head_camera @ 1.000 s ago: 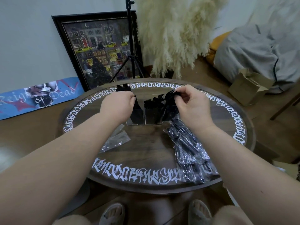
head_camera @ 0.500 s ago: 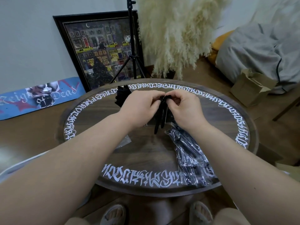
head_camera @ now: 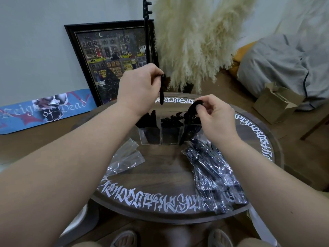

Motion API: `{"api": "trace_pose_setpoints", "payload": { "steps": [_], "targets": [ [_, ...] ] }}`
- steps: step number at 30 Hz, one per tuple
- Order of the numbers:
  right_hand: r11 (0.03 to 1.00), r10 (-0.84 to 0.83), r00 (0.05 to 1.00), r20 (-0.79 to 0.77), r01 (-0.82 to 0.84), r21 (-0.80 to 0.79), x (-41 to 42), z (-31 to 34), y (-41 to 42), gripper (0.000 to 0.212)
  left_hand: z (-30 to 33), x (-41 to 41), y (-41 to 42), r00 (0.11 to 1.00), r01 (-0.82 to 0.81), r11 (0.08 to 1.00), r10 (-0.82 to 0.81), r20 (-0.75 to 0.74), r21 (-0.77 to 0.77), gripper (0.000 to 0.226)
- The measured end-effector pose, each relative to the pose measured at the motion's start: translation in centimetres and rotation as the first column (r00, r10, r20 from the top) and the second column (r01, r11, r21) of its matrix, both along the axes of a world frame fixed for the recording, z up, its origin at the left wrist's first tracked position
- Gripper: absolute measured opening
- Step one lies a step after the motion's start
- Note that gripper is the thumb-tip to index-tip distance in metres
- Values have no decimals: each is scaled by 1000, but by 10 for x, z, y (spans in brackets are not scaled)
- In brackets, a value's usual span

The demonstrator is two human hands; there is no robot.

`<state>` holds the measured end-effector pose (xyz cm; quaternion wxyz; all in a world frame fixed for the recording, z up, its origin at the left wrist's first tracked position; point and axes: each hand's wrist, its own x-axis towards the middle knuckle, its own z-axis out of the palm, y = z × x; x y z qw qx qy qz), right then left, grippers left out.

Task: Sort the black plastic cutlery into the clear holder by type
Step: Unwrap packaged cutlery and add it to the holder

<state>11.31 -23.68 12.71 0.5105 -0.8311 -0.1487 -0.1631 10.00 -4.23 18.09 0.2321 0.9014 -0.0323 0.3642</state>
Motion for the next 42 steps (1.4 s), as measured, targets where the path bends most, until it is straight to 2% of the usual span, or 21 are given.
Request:
{"api": "trace_pose_setpoints", "payload": {
  "steps": [5, 10, 15, 19, 22, 26, 31, 35, 37, 42],
  "targets": [
    [999, -15, 1000, 21, 16, -44, 2, -9, -6, 18, -31, 7, -4, 966, 20, 991, 15, -260, 132, 28],
    [995, -45, 996, 83, 52, -83, 11, -16, -16, 15, -59, 11, -4, 892, 79, 967, 40, -451, 242, 31],
    [997, -65, 997, 40, 67, -30, 14, -22, -21, 19, -70, 16, -8, 813, 123, 941, 87, -576, 315, 34],
    [995, -62, 997, 42, 65, -70, 17, -27, -24, 16, -74, 18, -8, 727, 148, 927, 135, -674, 346, 41],
    [994, -59, 997, 49, 64, -93, 17, -29, -26, 14, -77, 19, -11, 732, 139, 932, 131, -669, 334, 44],
    [994, -86, 994, 71, 90, -68, 20, -26, -38, 8, -83, 19, -19, 805, 154, 958, 20, -593, 241, 55],
    [975, -223, 945, 238, 217, 54, 30, -1, -60, 10, -91, 27, -35, 813, 267, 935, -88, -576, 234, 75],
    [940, -339, 881, 331, 305, 151, 53, 21, -74, 12, -96, 39, -46, 807, 301, 919, -105, -580, 253, 77],
    [943, -332, 876, 350, 315, 106, 65, 24, -74, 16, -99, 42, -48, 802, 306, 918, -106, -588, 251, 72],
    [947, -198, 896, 397, 279, -158, 82, 12, -63, 16, -100, 43, -49, 803, 297, 932, -125, -582, 209, 59]
  ]
}}
